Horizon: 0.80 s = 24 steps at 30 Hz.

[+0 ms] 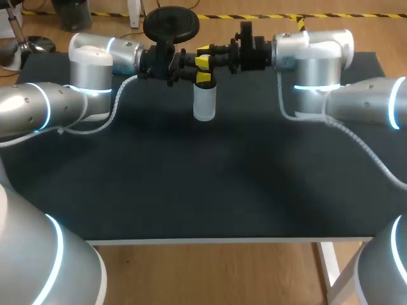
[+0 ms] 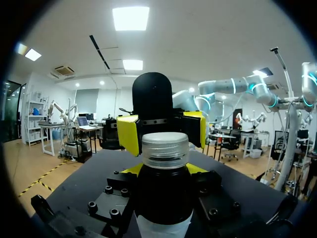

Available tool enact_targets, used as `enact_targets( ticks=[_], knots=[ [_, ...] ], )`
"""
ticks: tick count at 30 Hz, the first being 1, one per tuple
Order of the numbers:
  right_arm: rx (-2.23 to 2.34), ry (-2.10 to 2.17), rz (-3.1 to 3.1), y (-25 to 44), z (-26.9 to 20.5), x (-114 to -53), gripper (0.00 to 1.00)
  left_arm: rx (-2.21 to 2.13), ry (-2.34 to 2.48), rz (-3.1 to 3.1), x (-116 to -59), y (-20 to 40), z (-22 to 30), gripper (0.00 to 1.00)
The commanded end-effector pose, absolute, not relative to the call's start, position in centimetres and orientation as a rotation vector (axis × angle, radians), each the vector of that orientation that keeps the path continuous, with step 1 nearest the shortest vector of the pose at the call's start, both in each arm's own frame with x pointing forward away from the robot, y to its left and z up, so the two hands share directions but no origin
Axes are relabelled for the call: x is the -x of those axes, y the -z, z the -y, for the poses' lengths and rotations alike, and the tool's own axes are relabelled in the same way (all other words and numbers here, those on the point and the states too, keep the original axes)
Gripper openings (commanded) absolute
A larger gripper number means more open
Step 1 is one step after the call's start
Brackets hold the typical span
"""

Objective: Unscrew the bottle cap

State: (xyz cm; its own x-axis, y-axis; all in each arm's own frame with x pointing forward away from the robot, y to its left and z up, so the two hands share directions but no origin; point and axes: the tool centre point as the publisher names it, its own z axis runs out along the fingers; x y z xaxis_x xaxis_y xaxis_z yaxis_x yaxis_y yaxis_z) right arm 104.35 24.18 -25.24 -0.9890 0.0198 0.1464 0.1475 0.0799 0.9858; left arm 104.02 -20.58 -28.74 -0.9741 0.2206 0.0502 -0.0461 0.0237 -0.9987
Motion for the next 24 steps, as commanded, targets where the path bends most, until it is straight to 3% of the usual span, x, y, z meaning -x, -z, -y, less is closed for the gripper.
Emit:
enact_targets(
  ticks=[1,24],
  knots=[
    [-0.226,1.874,1.980,26.7,-25.1,-104.5,0.00,0.187,-2.060,2.098,-104.3,28.5,21.3,0.00],
    [-0.521,1.698,1.697,26.9,-24.3,-102.6,0.00,0.187,-2.060,2.098,-104.3,28.5,21.3,0.00]
  ],
)
